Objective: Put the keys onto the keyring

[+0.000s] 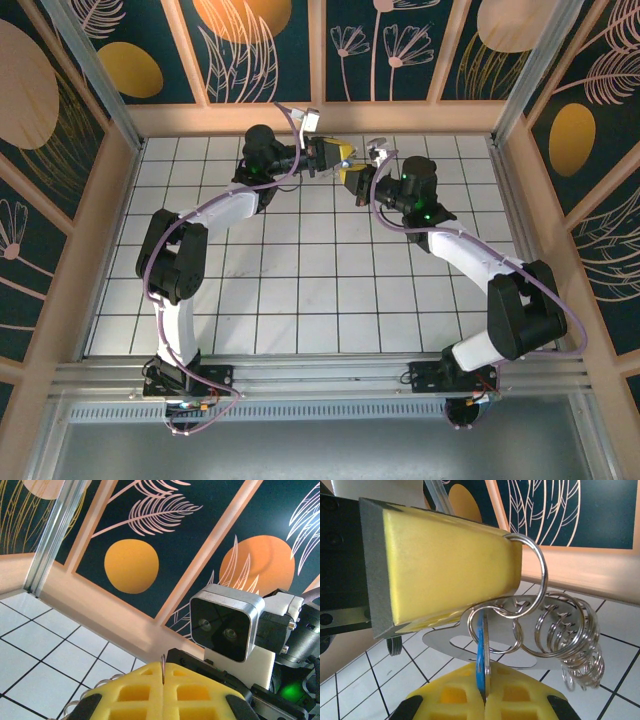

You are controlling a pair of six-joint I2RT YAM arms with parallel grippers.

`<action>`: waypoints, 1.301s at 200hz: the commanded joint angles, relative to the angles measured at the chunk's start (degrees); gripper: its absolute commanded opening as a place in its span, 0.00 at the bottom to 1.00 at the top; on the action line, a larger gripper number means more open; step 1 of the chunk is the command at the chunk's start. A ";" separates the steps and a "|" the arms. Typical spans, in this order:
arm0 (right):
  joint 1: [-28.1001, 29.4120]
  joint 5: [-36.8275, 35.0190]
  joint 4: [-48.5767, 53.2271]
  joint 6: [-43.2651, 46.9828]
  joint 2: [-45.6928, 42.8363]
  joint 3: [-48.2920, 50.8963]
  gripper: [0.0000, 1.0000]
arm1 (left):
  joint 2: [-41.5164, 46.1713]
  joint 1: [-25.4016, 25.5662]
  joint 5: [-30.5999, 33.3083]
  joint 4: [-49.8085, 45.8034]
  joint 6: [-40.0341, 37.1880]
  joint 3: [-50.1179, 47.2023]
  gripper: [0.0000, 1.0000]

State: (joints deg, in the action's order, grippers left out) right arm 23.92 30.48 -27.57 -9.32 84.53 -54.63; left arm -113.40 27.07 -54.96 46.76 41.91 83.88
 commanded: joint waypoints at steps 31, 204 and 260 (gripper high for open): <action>-1.83 2.80 -4.04 -4.49 0.93 0.42 0.00 | 2.84 0.62 0.20 3.68 0.85 -0.46 0.00; -11.09 9.35 -9.81 -11.51 -6.67 8.75 0.40 | 2.32 0.71 0.73 6.06 1.95 -1.53 0.00; -11.73 6.97 -13.26 -15.92 -6.72 6.00 0.39 | 2.69 0.70 0.73 6.08 1.84 -1.70 0.00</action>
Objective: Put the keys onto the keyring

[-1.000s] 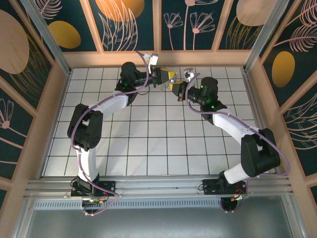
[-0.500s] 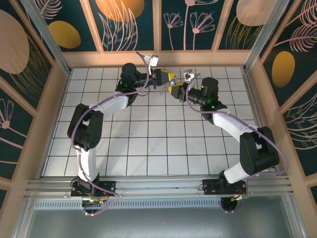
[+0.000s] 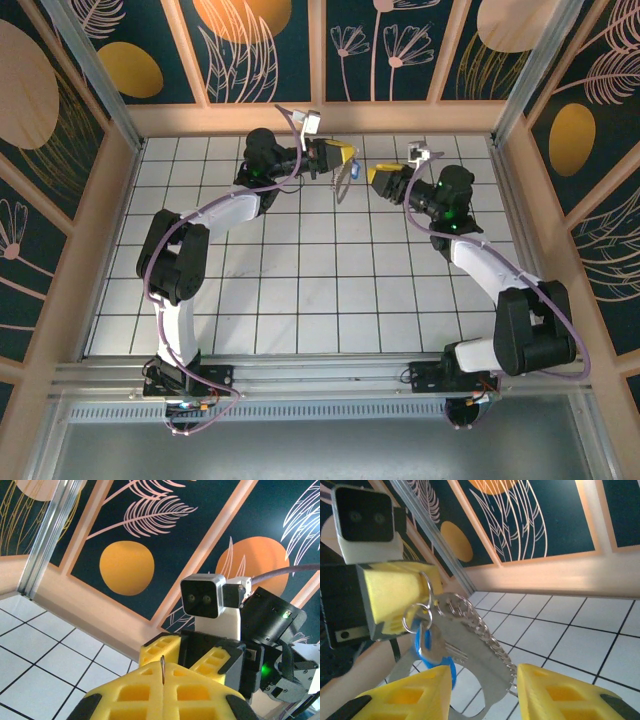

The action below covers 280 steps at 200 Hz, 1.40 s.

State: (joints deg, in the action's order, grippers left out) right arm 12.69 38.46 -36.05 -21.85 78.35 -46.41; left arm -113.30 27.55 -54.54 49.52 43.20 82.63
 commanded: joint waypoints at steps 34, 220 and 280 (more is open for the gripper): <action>-0.60 2.59 -9.48 -8.52 2.25 -4.87 0.39 | 2.90 0.22 0.23 3.31 0.63 -0.54 0.00; 0.86 10.23 -28.39 -27.40 14.61 -9.48 0.38 | 2.38 0.22 0.23 4.80 1.78 -0.72 0.00; 2.03 10.85 -28.62 -27.73 16.38 -11.15 0.24 | 2.17 0.31 0.34 5.06 1.91 -0.54 0.00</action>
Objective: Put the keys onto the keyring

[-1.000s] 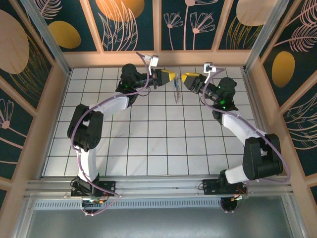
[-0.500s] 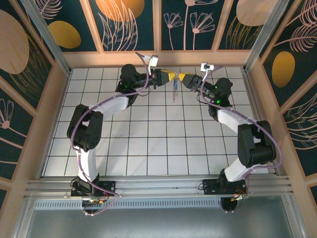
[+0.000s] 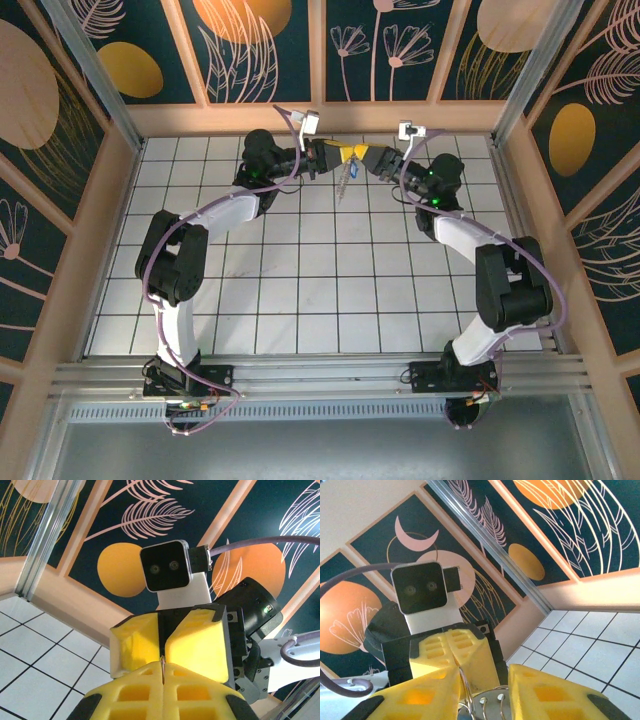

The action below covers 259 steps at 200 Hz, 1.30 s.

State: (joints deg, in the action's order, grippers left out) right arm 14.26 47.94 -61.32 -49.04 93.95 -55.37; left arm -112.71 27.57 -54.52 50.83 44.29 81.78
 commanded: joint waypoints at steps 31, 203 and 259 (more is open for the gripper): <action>0.46 2.05 -4.67 -1.41 1.34 -2.20 0.06 | 1.31 0.34 0.21 4.01 1.00 0.31 0.00; -5.38 12.25 30.04 23.71 -0.85 -12.39 0.00 | 2.45 -3.62 -3.66 -18.49 -14.92 6.73 0.32; -5.38 17.00 52.38 40.42 1.04 -21.10 0.00 | 0.70 -3.58 -8.11 -26.31 -20.21 10.11 0.34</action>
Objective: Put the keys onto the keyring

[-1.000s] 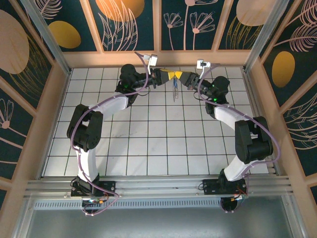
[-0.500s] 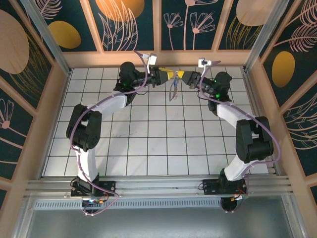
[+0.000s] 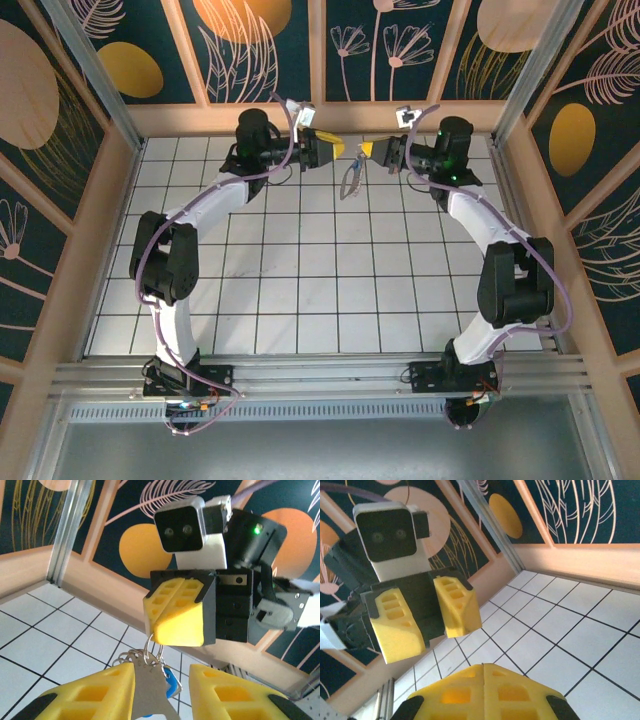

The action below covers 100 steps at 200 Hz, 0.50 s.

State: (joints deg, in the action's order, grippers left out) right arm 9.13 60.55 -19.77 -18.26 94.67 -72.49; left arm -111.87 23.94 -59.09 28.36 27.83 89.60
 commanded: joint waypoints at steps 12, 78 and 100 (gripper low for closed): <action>-0.11 5.60 11.32 9.85 0.67 -4.45 0.00 | -0.52 0.05 -4.30 -3.86 -3.58 2.53 0.35; 2.33 8.53 12.73 10.99 1.98 -6.21 0.00 | -2.04 0.55 -6.12 -1.62 -0.94 3.43 0.35; 2.76 8.57 12.34 10.86 2.25 -6.34 0.00 | -2.17 0.93 -6.63 -1.65 -1.18 3.20 0.35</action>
State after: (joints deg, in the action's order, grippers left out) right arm 11.16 66.52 -7.22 -9.02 96.36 -76.34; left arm -113.16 24.23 -63.51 25.36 26.22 91.42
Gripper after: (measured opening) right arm 0.044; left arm 0.354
